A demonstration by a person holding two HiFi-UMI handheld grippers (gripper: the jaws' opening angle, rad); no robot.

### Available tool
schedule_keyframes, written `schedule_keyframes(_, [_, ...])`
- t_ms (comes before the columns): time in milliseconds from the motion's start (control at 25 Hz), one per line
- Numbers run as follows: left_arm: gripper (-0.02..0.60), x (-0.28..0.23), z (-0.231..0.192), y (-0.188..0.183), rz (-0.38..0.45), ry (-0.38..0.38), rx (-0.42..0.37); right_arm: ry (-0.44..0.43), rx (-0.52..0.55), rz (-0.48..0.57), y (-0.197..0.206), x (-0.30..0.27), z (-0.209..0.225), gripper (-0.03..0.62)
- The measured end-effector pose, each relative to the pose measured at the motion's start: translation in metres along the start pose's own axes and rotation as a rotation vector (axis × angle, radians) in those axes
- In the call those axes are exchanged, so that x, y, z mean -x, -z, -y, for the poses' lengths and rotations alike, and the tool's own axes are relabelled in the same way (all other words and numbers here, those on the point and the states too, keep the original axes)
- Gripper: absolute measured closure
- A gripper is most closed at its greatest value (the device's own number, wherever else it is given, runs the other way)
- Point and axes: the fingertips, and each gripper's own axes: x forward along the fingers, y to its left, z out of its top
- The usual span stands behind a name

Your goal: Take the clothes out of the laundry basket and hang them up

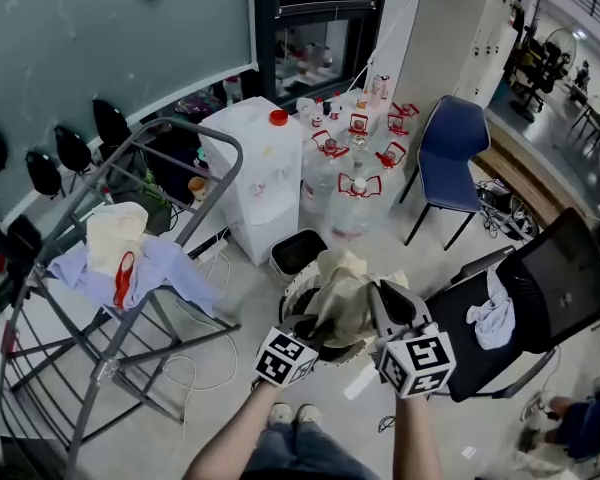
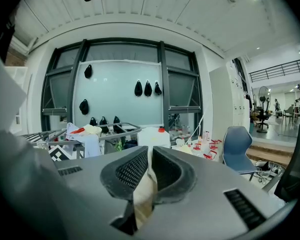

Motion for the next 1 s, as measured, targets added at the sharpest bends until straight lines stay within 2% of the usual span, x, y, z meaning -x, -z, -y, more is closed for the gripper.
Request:
schedule_keyframes(240, [0.555,0.017,-0.004,-0.001,0.011,-0.039,-0.002,0.017,-0.021,0.002,0.004,0.010,0.003,0.563])
schedule_keyframes(400, [0.555,0.048,-0.022,-0.013,0.053,-0.123,0.010,0.022,-0.039,-0.004,0.010,0.014,0.003,0.563])
schedule_keyframes(600, [0.555,0.103,-0.045,-0.044,0.148,-0.255,-0.004,0.001,-0.047,-0.021,0.019,0.013,-0.010,0.563])
schedule_keyframes(840, [0.555,0.183,-0.045,-0.099,0.301,-0.397,-0.066,-0.105,-0.010,-0.010,0.013,0.002,-0.050,0.563])
schedule_keyframes(1000, [0.555,0.229,-0.049,-0.104,0.324,-0.499,-0.082,-0.189,0.040,0.011,-0.005,-0.007,-0.089,0.565])
